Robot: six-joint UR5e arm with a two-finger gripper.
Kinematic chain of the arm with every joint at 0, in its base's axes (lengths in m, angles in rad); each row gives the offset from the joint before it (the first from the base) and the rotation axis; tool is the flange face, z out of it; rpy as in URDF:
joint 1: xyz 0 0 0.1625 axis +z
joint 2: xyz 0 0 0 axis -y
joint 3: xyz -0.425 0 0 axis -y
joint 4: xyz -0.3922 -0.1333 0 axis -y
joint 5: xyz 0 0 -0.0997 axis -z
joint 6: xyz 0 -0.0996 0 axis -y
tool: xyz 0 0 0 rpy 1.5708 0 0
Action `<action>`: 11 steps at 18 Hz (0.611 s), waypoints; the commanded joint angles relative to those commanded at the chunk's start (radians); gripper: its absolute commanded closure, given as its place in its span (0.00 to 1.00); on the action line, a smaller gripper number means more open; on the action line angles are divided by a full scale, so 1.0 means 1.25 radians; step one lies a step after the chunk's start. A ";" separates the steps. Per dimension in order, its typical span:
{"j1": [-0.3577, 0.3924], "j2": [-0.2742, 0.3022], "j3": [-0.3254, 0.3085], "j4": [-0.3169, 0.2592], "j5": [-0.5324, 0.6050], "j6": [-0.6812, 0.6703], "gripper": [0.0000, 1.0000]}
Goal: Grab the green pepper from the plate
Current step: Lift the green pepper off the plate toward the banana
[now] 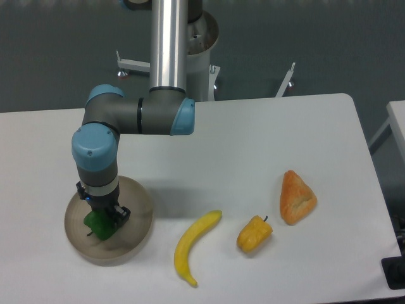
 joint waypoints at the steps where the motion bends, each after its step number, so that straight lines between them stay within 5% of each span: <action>1: 0.011 0.010 0.004 0.000 0.000 0.016 0.63; 11: 0.185 0.031 0.033 -0.021 0.022 0.293 0.63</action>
